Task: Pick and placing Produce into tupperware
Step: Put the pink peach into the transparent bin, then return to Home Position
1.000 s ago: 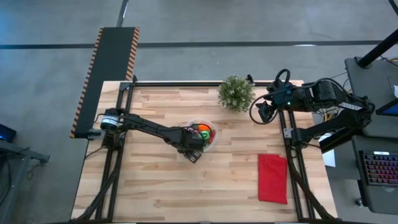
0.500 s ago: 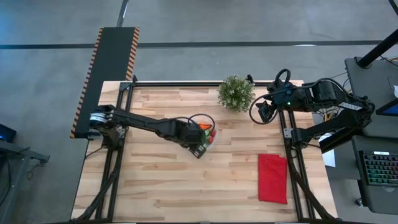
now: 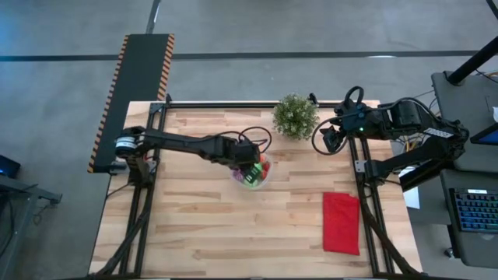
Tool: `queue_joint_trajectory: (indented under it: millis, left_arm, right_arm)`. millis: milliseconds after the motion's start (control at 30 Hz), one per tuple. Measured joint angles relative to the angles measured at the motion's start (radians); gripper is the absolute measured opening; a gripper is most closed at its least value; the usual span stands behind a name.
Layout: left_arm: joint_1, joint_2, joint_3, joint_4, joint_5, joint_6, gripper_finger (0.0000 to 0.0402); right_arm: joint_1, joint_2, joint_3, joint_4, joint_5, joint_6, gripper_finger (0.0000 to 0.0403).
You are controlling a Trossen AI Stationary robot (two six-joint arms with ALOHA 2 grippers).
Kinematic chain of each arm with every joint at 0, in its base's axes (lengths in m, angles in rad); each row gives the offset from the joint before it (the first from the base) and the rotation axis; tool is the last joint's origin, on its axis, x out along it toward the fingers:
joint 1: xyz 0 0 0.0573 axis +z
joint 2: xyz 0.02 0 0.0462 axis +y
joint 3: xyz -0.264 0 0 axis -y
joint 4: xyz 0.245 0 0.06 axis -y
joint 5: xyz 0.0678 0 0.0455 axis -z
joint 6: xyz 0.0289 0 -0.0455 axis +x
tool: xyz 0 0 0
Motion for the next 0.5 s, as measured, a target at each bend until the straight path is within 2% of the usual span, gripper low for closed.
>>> queue_joint_trajectory:
  millis: [367,500]
  left_arm:
    - [0.001,0.014,-0.004,0.016,0.021,-0.002,0.0221]
    - [0.001,0.014,-0.004,0.018,0.02,-0.001,0.0238]
  right_arm:
    - [0.0,0.0,0.0,0.0,0.0,0.002,0.0235]
    - [0.0,0.0,-0.001,0.0,0.0,0.001,0.0235]
